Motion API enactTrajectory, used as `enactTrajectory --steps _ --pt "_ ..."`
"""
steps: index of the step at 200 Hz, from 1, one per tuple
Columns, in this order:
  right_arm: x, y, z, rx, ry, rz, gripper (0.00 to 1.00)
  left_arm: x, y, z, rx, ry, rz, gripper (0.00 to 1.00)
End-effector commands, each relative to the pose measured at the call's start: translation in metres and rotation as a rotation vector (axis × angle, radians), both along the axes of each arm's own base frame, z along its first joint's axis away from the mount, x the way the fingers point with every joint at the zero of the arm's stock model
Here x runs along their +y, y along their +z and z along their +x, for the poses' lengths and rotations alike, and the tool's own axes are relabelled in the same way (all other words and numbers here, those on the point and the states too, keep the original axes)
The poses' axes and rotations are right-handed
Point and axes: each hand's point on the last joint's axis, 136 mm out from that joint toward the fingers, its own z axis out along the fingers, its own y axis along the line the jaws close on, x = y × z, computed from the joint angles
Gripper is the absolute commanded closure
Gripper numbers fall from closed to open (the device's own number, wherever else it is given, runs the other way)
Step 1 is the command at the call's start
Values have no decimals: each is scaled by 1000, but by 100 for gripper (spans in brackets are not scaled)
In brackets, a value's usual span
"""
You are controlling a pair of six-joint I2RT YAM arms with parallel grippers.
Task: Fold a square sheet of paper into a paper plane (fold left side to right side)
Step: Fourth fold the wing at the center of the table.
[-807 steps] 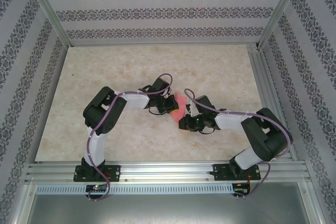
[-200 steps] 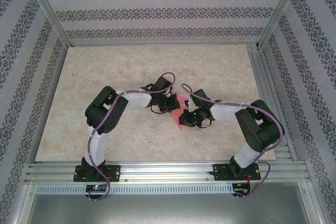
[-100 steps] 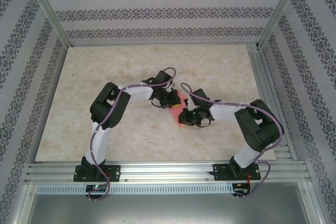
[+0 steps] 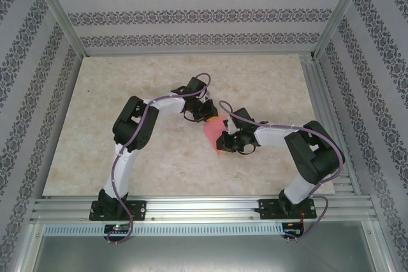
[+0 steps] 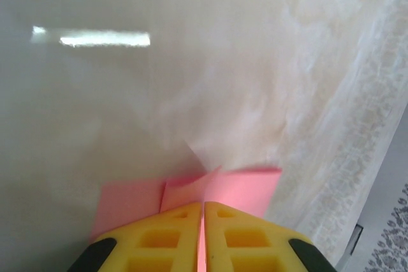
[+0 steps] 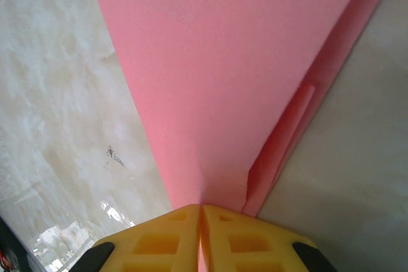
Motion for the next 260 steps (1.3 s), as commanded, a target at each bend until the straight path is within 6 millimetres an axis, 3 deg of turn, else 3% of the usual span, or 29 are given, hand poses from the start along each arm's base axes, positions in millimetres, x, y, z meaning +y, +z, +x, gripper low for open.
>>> enactTrajectory --steps 1,86,117,131,150,179,196,232,260 --pt "-45 -54 -67 243 9 -237 88 32 -14 43 -82 93 102 86" --pt "-42 -52 -65 233 14 -229 88 28 -9 82 -113 98 121 86" --pt "-31 -35 -50 162 20 -179 86 38 28 96 -177 103 117 83" --pt "-21 -16 -36 96 26 -140 82 48 52 101 -214 107 118 80" --pt "-8 25 -14 -16 42 -79 74 64 86 103 -266 115 124 76" --pt "-11 84 9 -168 30 -26 64 88 123 85 -324 130 123 71" --pt "-26 105 18 -221 -16 -2 59 96 134 65 -335 135 105 68" --pt "-55 113 36 -307 -121 31 54 87 130 11 -286 137 -30 64" --pt "-47 102 39 -299 -93 86 48 65 113 -27 -235 88 -46 63"
